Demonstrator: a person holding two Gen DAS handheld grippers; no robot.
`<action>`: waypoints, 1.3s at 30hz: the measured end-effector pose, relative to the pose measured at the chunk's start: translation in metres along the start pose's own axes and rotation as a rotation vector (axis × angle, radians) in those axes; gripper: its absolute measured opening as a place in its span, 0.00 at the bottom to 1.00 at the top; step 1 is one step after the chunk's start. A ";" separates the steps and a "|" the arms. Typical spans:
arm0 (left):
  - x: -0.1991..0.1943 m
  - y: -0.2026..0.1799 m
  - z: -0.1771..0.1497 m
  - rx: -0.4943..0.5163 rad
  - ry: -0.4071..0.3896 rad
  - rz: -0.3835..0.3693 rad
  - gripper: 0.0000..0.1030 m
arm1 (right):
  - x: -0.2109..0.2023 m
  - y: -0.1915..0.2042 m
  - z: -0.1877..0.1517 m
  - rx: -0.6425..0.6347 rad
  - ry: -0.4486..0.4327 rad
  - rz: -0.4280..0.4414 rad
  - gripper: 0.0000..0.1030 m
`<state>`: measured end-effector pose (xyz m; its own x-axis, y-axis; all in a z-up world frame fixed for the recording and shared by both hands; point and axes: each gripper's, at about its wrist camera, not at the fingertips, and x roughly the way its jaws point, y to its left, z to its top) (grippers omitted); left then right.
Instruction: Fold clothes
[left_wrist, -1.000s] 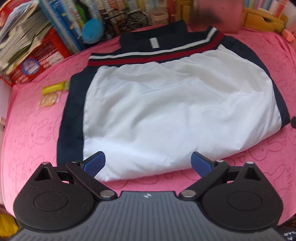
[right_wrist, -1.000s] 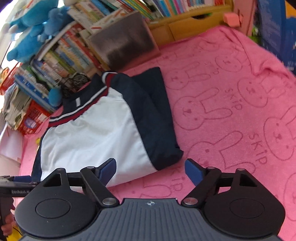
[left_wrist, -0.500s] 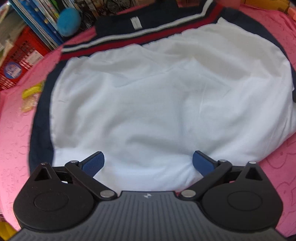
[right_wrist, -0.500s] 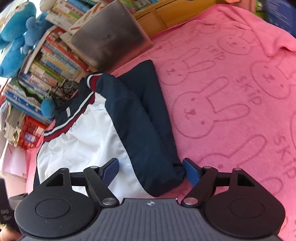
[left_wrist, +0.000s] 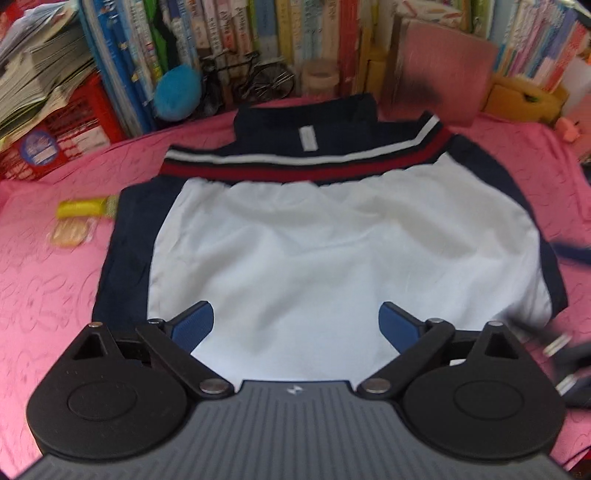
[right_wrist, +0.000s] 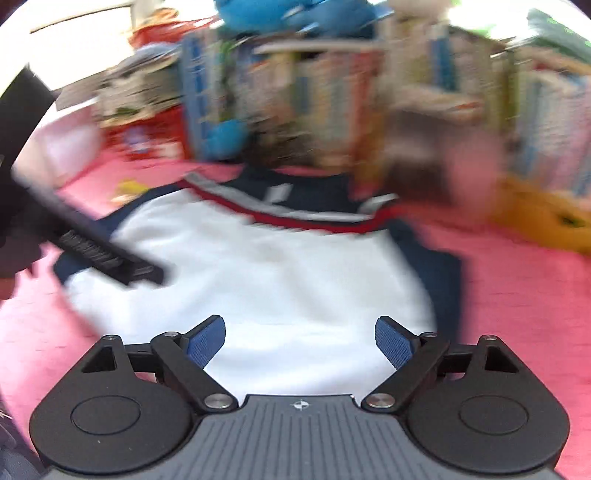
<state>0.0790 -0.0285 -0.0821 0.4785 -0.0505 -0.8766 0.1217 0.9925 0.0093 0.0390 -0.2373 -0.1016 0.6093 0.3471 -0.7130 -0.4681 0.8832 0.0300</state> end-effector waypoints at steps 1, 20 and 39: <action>0.002 0.000 0.002 0.011 -0.003 -0.015 0.95 | 0.012 0.009 -0.001 -0.018 0.014 0.016 0.86; 0.095 -0.010 0.038 0.116 -0.038 0.129 1.00 | 0.076 0.023 -0.030 -0.093 0.081 0.016 1.00; 0.144 0.006 0.116 0.151 -0.116 0.185 1.00 | 0.081 0.023 -0.030 -0.067 0.067 0.030 1.00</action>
<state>0.2499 -0.0431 -0.1527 0.6001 0.1096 -0.7923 0.1472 0.9585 0.2441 0.0581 -0.1989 -0.1798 0.5510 0.3494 -0.7578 -0.5289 0.8487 0.0068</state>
